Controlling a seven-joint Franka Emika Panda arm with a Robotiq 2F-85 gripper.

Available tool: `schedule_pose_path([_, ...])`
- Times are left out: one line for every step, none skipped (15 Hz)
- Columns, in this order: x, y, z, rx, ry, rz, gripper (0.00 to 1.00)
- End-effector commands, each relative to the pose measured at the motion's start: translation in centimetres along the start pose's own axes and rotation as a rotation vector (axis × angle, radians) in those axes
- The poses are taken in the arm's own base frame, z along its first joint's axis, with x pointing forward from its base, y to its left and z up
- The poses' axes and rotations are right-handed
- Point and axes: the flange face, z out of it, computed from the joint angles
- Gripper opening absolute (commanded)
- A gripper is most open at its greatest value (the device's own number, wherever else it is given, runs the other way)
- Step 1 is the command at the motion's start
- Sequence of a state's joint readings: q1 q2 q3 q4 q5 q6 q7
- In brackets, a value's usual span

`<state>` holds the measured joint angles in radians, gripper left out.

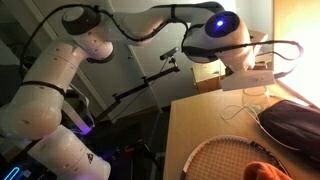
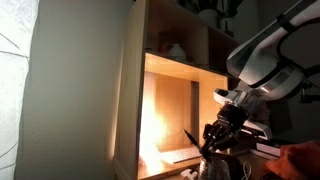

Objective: Use the towel to wipe the monitor and put the pen in the jar

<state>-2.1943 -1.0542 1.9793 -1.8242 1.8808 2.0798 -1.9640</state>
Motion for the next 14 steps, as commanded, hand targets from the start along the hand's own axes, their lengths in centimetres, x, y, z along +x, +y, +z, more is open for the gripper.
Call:
schedule_pose_path([-0.7, 0.5, -0.4, -0.004, 0.018, 0.009, 0.03])
schedule_pose_path([-1.0, 0.7, -0.4, -0.007, 0.026, 0.021, 0.03])
schedule_pose_path([-1.4, 0.9, -0.5, -0.008, 0.038, 0.025, 0.03])
schedule_pose_path([-1.6, 1.0, -0.6, -0.009, 0.049, 0.028, 0.03])
schedule_pose_path([-1.9, 1.1, -0.8, -0.013, 0.060, 0.035, 0.03])
schedule_pose_path([-2.1, 1.2, -1.1, -0.014, 0.069, 0.041, 0.03])
schedule_pose_path([-2.3, 1.3, -1.4, -0.020, 0.075, 0.041, 0.03])
schedule_pose_path([-2.5, 1.4, -1.7, -0.022, 0.087, 0.049, 0.03])
schedule_pose_path([-2.6, 1.4, -2.0, -0.024, 0.087, 0.058, 0.03])
schedule_pose_path([-2.8, 1.5, -2.1, -0.026, 0.086, 0.054, 0.03])
schedule_pose_path([-2.9, 1.5, -2.0, -0.020, 0.085, 0.052, 0.03])
schedule_pose_path([-3.0, 1.4, -1.9, -0.015, 0.077, 0.056, 0.03])
schedule_pose_path([-3.0, 1.4, -1.8, -0.007, 0.077, 0.051, 0.03])
schedule_pose_path([-3.1, 1.4, -1.7, -0.006, 0.066, 0.052, 0.03])
